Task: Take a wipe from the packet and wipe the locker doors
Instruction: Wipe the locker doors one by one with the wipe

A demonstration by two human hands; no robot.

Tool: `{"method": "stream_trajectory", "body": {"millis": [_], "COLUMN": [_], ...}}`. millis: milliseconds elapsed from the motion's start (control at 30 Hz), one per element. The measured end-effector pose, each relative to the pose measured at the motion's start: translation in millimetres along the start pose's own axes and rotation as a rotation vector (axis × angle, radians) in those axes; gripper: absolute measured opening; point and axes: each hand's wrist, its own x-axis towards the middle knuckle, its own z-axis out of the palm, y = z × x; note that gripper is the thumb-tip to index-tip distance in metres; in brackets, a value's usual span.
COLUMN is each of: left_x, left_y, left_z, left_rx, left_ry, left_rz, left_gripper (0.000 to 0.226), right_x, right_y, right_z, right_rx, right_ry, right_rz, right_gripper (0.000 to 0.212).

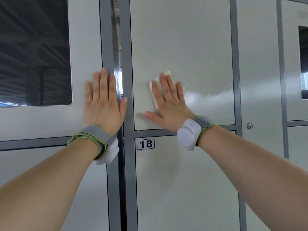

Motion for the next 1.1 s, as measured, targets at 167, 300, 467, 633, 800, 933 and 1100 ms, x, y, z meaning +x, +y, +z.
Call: {"method": "stream_trajectory", "body": {"millis": [167, 300, 467, 633, 800, 933, 1100], "left_x": [0, 0, 0, 3, 1, -1, -1], "left_y": [-1, -2, -6, -17, -31, -34, -34], "left_z": [1, 1, -1, -11, -13, -10, -13], "left_rx": [0.003, -0.001, -0.073, -0.1, -0.027, -0.027, -0.049], "left_ry": [0.012, 0.016, 0.018, -0.004, -0.003, -0.027, -0.069], "left_rz": [0.004, 0.018, 0.047, 0.099, 0.191, 0.201, 0.192], "left_gripper": [0.069, 0.069, 0.068, 0.061, 0.057, 0.058, 0.061], "right_x": [20, 44, 21, 12, 44, 38, 5], "right_y": [9, 4, -4, -5, -10, -19, -23], "right_z": [-14, -22, -9, -8, -26, -17, 4], "right_rx": [-0.003, 0.052, 0.016, -0.041, 0.036, 0.018, -0.065], "right_ry": [0.005, 0.044, 0.021, -0.054, -0.02, -0.013, -0.036], "right_rz": [0.021, 0.099, 0.004, -0.065, 0.037, 0.009, -0.149], "right_gripper": [0.084, 0.077, 0.08, 0.08, 0.073, 0.076, 0.085]}}
